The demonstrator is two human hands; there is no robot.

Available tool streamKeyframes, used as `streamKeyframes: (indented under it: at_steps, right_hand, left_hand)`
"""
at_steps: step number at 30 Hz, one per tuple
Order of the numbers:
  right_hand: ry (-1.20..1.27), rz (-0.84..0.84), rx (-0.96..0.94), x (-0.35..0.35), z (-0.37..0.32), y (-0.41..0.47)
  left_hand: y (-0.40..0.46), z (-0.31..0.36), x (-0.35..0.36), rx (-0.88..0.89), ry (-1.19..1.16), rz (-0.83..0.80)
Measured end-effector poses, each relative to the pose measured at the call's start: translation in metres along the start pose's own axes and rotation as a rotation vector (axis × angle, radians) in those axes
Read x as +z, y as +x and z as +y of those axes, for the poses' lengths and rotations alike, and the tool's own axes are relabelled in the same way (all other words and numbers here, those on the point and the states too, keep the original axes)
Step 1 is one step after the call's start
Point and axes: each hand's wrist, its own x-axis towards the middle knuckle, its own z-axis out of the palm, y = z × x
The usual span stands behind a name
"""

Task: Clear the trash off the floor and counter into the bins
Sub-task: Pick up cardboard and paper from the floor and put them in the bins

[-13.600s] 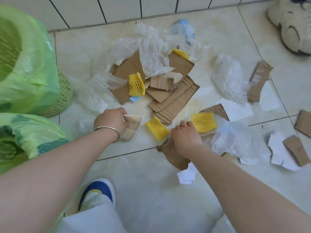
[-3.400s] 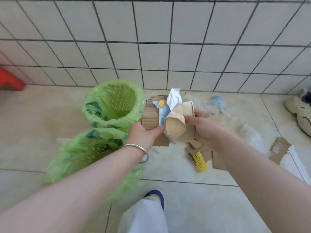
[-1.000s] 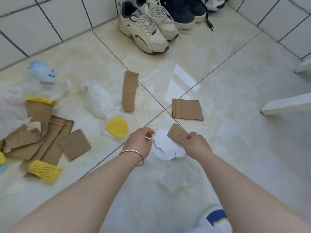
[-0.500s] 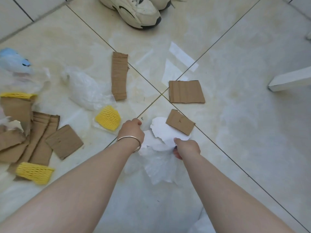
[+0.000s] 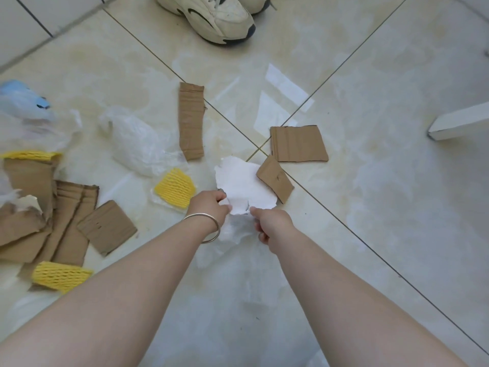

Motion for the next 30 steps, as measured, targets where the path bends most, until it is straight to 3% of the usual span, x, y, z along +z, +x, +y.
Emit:
streamKeyframes:
  at_steps: [10,17,21,26,28,30]
  right_hand:
    - [-0.028,-0.138,-0.332,0.027,-0.051,-0.032]
    - [-0.283,-0.051,-0.523,0.035,-0.063,-0.023]
    - [-0.345,-0.099,-0.548,0.037,-0.060,-0.013]
    - [-0.403,-0.320,-0.418,0.039,-0.046,-0.014]
    - [-0.465,-0.287,-0.440,0.040,-0.047,-0.014]
    - [-0.513,-0.142,-0.521,0.037,-0.053,-0.012]
  left_hand:
    - [0.009,-0.009,-0.035,0.060,-0.318,0.216]
    - [0.021,0.006,-0.057,0.099,-0.595,0.229]
    - [0.026,0.008,-0.060,0.026,-0.690,0.229]
    - [0.040,-0.009,-0.076,-0.079,-0.773,0.494]
    - [0.043,-0.015,-0.086,-0.104,-0.826,0.564]
    - [0.047,-0.020,-0.091,-0.119,-0.842,0.602]
